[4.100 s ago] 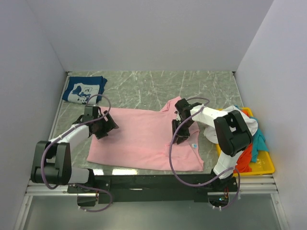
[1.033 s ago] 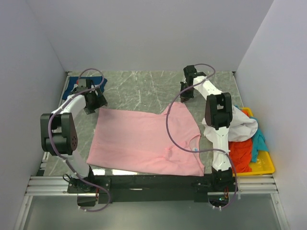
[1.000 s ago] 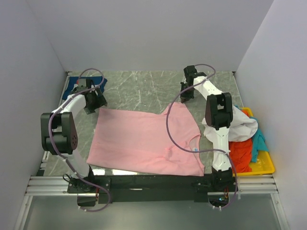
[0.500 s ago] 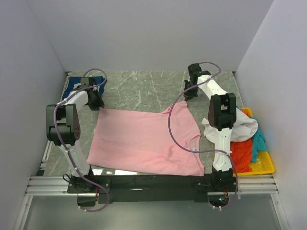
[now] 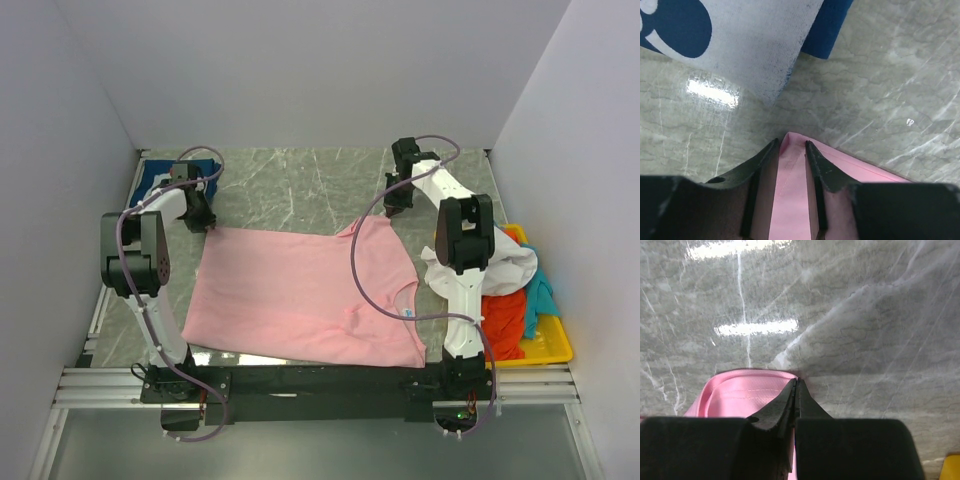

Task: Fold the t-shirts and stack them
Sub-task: Fold the tshirt

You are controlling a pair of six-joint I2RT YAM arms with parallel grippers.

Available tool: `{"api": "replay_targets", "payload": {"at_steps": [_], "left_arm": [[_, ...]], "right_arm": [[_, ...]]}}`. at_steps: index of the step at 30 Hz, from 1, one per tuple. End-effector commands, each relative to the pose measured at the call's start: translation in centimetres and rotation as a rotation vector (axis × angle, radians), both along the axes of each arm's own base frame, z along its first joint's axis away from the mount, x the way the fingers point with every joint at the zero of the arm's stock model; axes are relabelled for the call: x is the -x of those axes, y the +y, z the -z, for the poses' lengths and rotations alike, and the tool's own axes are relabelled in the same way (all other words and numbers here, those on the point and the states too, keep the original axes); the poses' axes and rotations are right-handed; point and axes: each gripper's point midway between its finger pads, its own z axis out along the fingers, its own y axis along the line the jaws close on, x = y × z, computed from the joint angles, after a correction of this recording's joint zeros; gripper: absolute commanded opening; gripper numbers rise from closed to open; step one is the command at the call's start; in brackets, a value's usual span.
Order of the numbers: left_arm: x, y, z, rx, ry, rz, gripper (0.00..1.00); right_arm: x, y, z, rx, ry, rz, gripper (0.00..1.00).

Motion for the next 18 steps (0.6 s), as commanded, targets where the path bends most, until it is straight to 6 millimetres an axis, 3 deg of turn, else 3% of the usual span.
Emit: {"api": "replay_targets", "payload": {"at_steps": [1, 6, 14, 15, 18], "left_arm": [[-1.7, 0.2, -1.0, -0.015, -0.045, 0.014, 0.35], [-1.7, 0.3, -0.4, -0.020, -0.027, 0.026, 0.33], [-1.0, -0.1, 0.2, -0.005, -0.010, 0.050, 0.15], [-0.7, -0.2, 0.4, -0.002, -0.002, 0.053, 0.08], [-0.7, -0.4, 0.4, 0.011, -0.003, 0.061, 0.00]], "right_arm": [[-0.5, -0.2, -4.1, -0.007, -0.091, 0.005, 0.00], [-0.5, -0.4, -4.3, -0.006, -0.095, 0.006, 0.00], [-0.2, -0.3, -4.9, -0.013, -0.102, 0.013, 0.00], [-0.1, -0.3, -5.0, -0.015, -0.101, 0.014, 0.00], [-0.1, -0.2, -5.6, -0.023, -0.106, 0.018, 0.00]]}}
